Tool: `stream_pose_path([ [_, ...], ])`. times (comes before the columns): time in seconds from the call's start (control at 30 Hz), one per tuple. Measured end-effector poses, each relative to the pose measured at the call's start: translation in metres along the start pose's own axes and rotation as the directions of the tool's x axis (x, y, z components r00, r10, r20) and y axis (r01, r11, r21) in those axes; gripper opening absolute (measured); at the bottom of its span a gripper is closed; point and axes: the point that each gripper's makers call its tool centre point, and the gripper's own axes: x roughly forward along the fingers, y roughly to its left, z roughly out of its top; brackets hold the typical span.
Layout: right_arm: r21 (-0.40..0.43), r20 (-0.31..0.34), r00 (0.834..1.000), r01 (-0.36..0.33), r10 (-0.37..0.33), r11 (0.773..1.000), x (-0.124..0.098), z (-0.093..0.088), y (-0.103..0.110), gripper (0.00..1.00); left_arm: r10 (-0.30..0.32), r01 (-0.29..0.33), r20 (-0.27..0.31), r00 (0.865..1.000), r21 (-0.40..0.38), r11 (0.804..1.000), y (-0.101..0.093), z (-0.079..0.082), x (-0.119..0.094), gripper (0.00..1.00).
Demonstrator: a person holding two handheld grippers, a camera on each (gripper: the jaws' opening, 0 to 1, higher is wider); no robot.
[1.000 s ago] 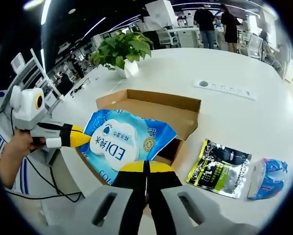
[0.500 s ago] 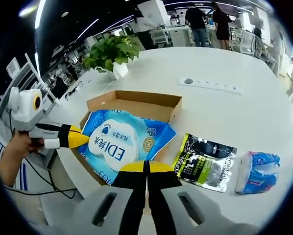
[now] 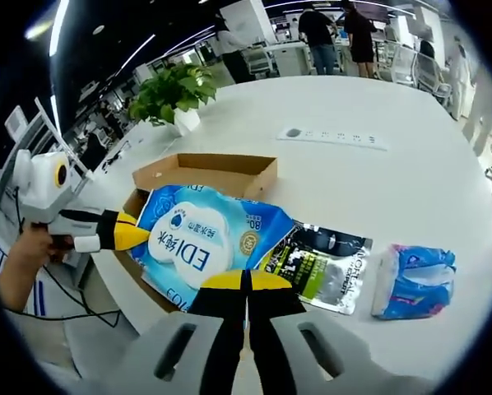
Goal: Operate the shoe box by opening the lid, removing the specified soft item, and placing it in the target area until the item is outside and the box remains undamaged.
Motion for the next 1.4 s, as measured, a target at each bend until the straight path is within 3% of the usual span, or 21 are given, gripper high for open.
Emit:
stream_pose_path([
  [1.07, 0.056, 0.036, 0.997, 0.072, -0.074, 0.996, -0.031, -0.011, -0.081, 0.00, -0.083, 0.083, -0.011, 0.996, 0.069, 0.994, -0.067, 0.019, 0.053, 0.00],
  [1.4, 0.075, 0.031, 0.996, 0.082, -0.085, 0.994, -0.027, -0.017, -0.099, 0.00, -0.097, 0.099, -0.031, 0.995, 0.089, 0.991, -0.075, 0.016, 0.071, 0.00],
])
